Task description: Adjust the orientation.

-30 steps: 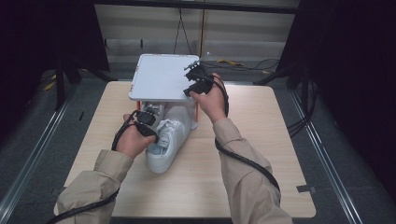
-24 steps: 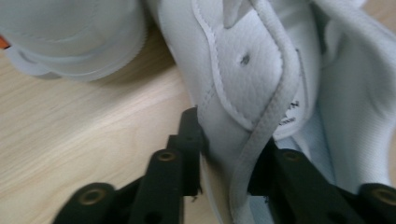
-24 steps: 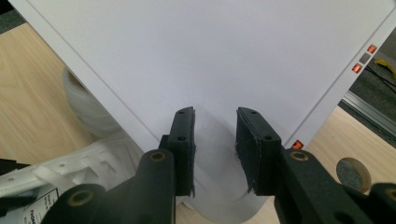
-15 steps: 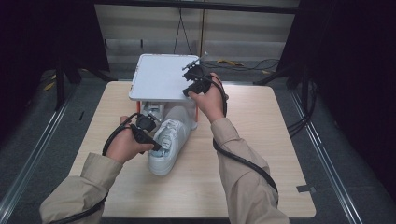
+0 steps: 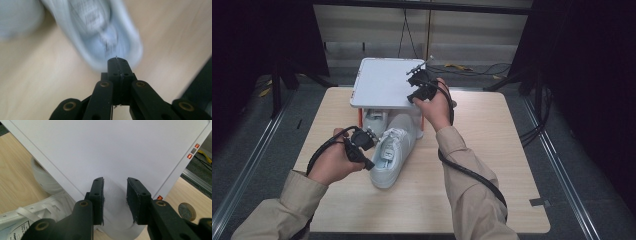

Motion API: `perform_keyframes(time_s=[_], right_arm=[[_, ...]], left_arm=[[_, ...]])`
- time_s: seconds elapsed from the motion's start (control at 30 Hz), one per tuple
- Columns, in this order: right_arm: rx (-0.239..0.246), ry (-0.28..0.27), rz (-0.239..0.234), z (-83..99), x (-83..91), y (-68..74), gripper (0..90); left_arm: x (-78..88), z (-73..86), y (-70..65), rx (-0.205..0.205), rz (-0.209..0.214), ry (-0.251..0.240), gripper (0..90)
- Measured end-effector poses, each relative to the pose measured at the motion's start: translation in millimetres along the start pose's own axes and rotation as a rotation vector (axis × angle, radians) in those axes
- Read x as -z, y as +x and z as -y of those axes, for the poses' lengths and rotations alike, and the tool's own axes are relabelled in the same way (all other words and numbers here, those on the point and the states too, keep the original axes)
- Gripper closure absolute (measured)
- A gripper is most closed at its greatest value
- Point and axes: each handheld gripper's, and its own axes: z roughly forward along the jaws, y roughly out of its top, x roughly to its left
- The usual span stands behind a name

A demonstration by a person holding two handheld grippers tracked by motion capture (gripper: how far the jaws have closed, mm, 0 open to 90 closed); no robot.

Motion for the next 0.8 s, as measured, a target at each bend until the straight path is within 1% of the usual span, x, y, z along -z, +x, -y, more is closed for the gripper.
perform_keyframes(time_s=[0.03, 0.07, 0.1, 0.13, 0.17, 0.2, 0.23, 0.27, 0.3, 0.33, 0.43, 0.53, 0.63, 0.67, 0.73, 0.77, 0.8], right_arm=[[-0.004, -0.001, -0.002, 0.3, 0.1, 0.0, 67.4], [-0.004, -0.001, -0.002, 0.3, 0.1, 0.0, 67.4], [-0.002, 0.001, -0.004, 0.0, 0.1, -0.2, 67.4], [-0.002, 0.001, -0.004, 0.0, 0.1, -0.2, 67.4], [0.001, 0.002, -0.003, -0.3, -0.1, -0.1, 67.3], [0.001, 0.002, -0.003, -0.3, -0.1, -0.1, 67.3], [0.004, -0.002, -0.001, -0.1, -0.3, 0.2, 67.4], [0.004, -0.002, -0.001, -0.1, -0.3, 0.2, 67.4], [0.003, -0.002, 0.000, 0.0, -0.1, 0.5, 67.4], [0.004, -0.003, -0.001, 0.3, -0.1, 0.2, 67.4], [0.002, -0.002, -0.007, 0.3, -0.2, -0.7, 67.5], [0.007, -0.003, -0.005, 0.2, -0.2, -0.2, 67.5], [0.004, -0.007, -0.011, 0.8, -0.3, -1.1, 67.5], [0.004, -0.009, -0.015, 1.1, -0.4, -1.5, 67.6], [0.004, -0.012, -0.017, 1.1, -0.6, -2.2, 67.5], [0.006, -0.010, -0.016, 0.8, -0.6, -2.1, 67.5], [0.006, -0.010, -0.016, 0.8, -0.6, -2.1, 67.5]], left_arm=[[-2.5, 3.0, -5.4, -0.023, 0.015, 0.041, 90.0], [-2.5, 3.0, -5.4, -0.023, 0.015, 0.041, 90.0], [-10.2, 6.0, -8.8, -0.033, 0.020, 0.034, 90.0], [-10.2, 6.0, -8.8, -0.033, 0.020, 0.034, 90.0], [-24.1, 7.5, -9.8, -0.042, 0.021, 0.047, 90.0], [-24.1, 7.5, -9.8, -0.042, 0.021, 0.047, 90.0], [-36.3, 8.0, -9.9, -0.041, 0.053, 0.068, 90.0], [-36.3, 8.0, -9.9, -0.041, 0.053, 0.068, 90.0], [-40.5, 8.1, -11.1, -0.057, 0.055, 0.070, 90.0], [-43.6, 8.1, -13.2, -0.064, 0.051, 0.075, 90.0], [-44.4, 4.2, -15.7, -0.069, 0.037, 0.096, 90.0], [-45.1, 3.3, -15.5, -0.066, 0.038, 0.091, 90.0], [-49.1, -0.2, -15.5, -0.072, 0.032, 0.040, 90.0], [-49.1, -3.0, -15.4, -0.066, 0.036, 0.049, 90.0], [-51.4, -6.9, -14.2, -0.068, 0.061, 0.018, 90.0], [-52.6, -12.3, -14.9, -0.078, 0.054, 0.009, 90.0], [-52.6, -12.3, -14.9, -0.078, 0.054, 0.009, 90.0]])
